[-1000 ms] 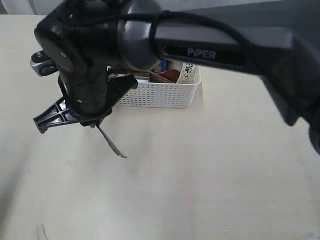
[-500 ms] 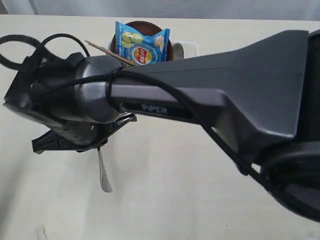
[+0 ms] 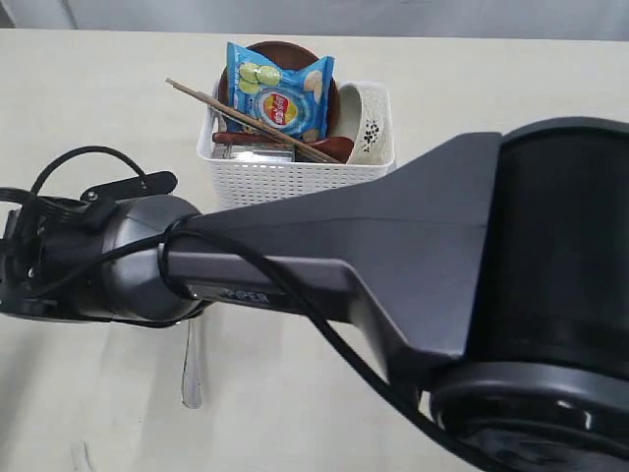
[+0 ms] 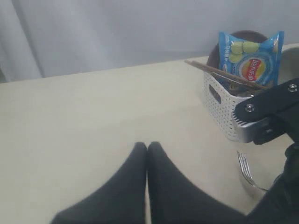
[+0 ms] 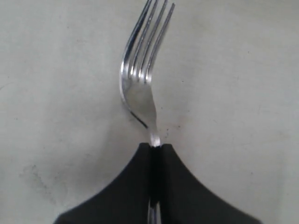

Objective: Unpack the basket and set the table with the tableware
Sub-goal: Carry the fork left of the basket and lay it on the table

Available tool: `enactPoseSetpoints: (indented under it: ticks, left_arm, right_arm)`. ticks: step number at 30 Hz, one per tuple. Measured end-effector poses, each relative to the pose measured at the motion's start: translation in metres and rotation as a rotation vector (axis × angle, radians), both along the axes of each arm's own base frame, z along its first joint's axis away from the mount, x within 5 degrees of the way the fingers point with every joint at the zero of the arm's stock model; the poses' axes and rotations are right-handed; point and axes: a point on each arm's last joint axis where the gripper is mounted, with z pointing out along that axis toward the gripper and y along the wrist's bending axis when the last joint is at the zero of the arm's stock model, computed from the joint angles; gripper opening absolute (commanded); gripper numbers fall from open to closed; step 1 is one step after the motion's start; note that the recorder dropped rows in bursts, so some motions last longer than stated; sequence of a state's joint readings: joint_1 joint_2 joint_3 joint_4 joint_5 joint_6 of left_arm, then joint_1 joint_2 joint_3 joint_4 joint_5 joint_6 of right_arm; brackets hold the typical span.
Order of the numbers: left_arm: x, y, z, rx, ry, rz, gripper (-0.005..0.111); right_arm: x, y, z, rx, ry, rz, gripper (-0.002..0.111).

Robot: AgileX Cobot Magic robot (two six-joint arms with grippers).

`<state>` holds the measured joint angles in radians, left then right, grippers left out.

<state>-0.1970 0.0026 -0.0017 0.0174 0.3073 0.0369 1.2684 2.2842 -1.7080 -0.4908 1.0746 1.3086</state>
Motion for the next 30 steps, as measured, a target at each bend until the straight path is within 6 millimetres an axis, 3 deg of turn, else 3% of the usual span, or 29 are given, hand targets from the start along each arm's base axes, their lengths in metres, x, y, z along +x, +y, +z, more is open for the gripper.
enactPoseSetpoints:
  ticks: [19,21,24,30]
  left_arm:
    - [0.0,0.0,0.0,0.0,0.0,0.0,0.0]
    - [0.0,0.0,0.0,0.0,0.0,0.0,0.0]
    - [0.0,0.0,0.0,0.0,0.0,0.0,0.0]
    - [0.0,0.0,0.0,0.0,0.0,0.0,0.0]
  right_arm:
    - [0.009,0.016,-0.016,0.024,-0.059,-0.044,0.0]
    - [0.01,0.016,-0.018,0.02,-0.059,-0.047,0.012]
    - [0.01,0.016,-0.019,0.018,-0.062,-0.047,0.045]
    - [0.011,0.02,-0.018,0.079,-0.071,-0.071,0.049]
